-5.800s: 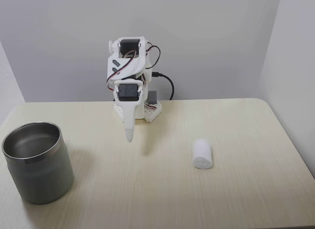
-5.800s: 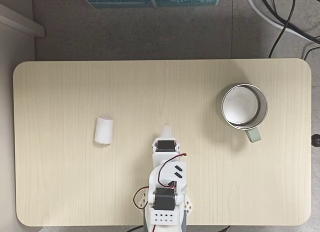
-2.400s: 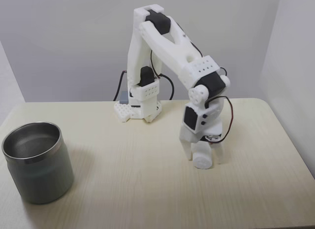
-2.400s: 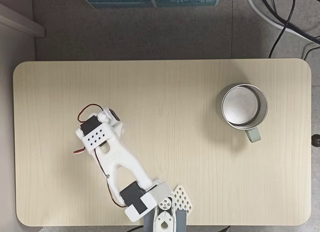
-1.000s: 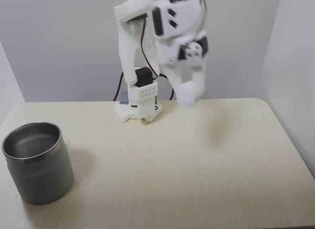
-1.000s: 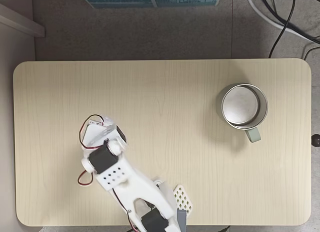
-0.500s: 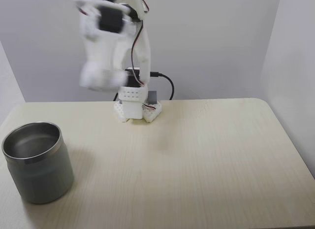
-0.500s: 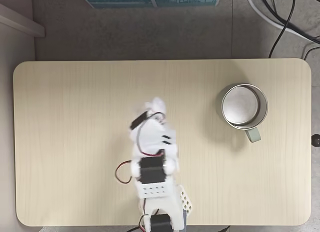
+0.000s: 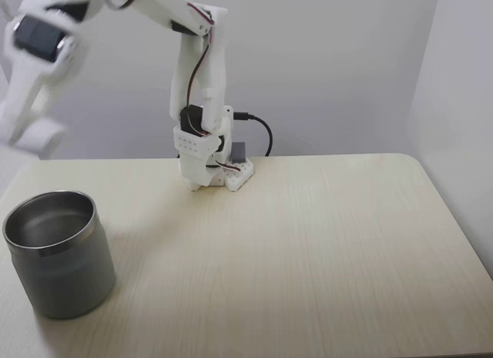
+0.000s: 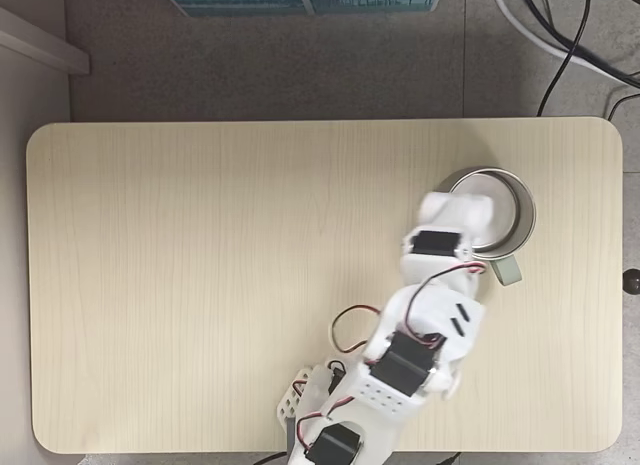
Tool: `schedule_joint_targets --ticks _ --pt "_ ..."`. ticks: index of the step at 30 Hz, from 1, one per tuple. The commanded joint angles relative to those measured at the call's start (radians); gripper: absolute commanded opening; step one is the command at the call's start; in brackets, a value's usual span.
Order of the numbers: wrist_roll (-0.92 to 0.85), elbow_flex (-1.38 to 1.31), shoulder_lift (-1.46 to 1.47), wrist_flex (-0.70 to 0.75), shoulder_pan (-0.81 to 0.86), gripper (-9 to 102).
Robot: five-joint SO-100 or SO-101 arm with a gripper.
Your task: Grasp a dressing and put it in the cup.
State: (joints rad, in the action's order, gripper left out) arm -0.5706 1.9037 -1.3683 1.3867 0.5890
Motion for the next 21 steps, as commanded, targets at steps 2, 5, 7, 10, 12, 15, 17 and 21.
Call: schedule_joint_targets --ticks 2,5,7,10,12,15,17,21 --pt "-0.025 -0.107 -0.003 -0.097 0.035 0" --pt "-0.041 -0.242 0.034 -0.179 0.04 0" --pt "-0.048 -0.314 0.06 -0.232 0.046 0" --pt "-0.054 -0.365 0.067 -0.262 0.052 0" --pt "-0.057 -0.382 0.067 -0.275 0.052 0" --pt "-0.052 -0.391 0.066 -0.278 0.054 1" --pt "-0.032 -0.391 0.074 -0.281 0.057 8" --pt "-0.021 -0.396 0.091 -0.281 0.055 23"
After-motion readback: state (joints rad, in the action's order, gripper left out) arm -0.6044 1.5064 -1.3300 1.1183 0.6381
